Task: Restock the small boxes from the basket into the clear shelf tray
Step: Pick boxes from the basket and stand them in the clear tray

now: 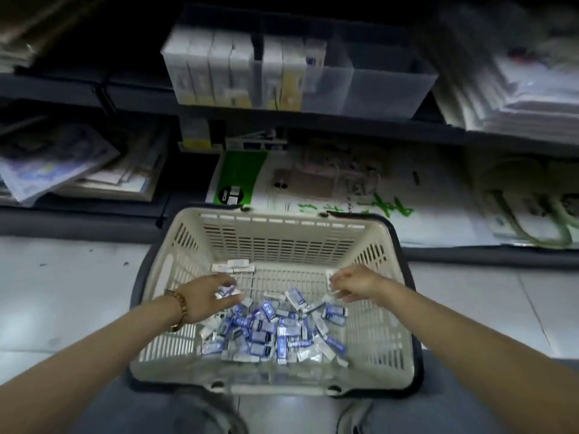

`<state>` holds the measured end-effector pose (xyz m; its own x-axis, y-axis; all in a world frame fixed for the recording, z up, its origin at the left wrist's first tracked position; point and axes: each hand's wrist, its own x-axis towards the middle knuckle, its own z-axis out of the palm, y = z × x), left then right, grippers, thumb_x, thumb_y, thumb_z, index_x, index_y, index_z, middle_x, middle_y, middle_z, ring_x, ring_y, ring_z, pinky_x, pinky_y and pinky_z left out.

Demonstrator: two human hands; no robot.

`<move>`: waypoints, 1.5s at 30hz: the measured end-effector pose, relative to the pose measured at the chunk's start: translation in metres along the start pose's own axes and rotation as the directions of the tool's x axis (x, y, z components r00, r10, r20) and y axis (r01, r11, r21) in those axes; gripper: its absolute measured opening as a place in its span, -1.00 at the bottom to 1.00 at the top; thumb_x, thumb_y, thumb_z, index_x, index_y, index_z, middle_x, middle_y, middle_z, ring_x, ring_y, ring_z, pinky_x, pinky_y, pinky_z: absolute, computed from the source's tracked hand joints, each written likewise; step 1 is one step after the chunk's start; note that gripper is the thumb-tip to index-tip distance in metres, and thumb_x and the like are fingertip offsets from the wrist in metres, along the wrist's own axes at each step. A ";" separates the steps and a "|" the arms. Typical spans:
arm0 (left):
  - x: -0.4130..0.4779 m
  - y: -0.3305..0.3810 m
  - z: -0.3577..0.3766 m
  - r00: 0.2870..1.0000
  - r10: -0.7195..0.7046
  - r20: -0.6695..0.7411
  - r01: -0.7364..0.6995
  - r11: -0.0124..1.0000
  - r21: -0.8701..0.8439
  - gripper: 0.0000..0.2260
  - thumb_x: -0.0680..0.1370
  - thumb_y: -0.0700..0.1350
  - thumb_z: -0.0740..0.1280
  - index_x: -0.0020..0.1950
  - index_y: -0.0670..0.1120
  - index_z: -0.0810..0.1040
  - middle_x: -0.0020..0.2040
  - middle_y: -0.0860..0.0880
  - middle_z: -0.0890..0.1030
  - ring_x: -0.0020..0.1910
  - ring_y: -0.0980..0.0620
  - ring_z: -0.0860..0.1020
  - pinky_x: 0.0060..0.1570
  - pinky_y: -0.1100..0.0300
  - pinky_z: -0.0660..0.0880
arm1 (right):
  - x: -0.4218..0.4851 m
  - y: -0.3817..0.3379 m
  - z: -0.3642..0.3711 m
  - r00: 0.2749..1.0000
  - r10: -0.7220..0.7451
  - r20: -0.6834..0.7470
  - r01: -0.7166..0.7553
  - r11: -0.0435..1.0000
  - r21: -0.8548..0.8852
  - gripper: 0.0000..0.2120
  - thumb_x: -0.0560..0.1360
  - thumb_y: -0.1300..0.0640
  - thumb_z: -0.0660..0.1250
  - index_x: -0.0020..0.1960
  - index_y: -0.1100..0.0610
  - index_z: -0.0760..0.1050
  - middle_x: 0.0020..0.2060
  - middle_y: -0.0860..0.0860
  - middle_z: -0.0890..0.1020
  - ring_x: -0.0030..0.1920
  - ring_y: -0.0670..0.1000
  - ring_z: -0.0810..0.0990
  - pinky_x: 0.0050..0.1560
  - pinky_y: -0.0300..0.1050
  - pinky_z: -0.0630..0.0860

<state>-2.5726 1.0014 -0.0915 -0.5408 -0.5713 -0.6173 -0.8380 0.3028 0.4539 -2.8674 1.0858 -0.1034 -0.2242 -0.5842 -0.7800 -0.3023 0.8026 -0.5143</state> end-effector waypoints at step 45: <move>0.131 -0.011 0.148 0.997 -0.038 0.072 0.069 0.864 -0.499 -0.53 0.43 -0.27 0.43 0.29 -0.16 0.33 -0.13 -0.08 0.56 0.02 -0.10 0.55 0.13 0.01 0.49 | 0.076 0.113 0.088 0.997 0.010 -0.071 -0.007 0.999 0.043 -0.85 0.39 0.26 0.48 -0.07 0.23 0.58 -0.30 -0.04 0.65 -0.19 -0.01 0.61 -0.09 -0.10 0.51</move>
<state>-2.6450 1.0358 -0.2728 -0.5125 -0.5257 -0.6790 -0.7251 -0.1585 0.6701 -2.8369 1.1427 -0.2521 -0.2921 -0.5834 -0.7579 -0.2611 0.8110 -0.5236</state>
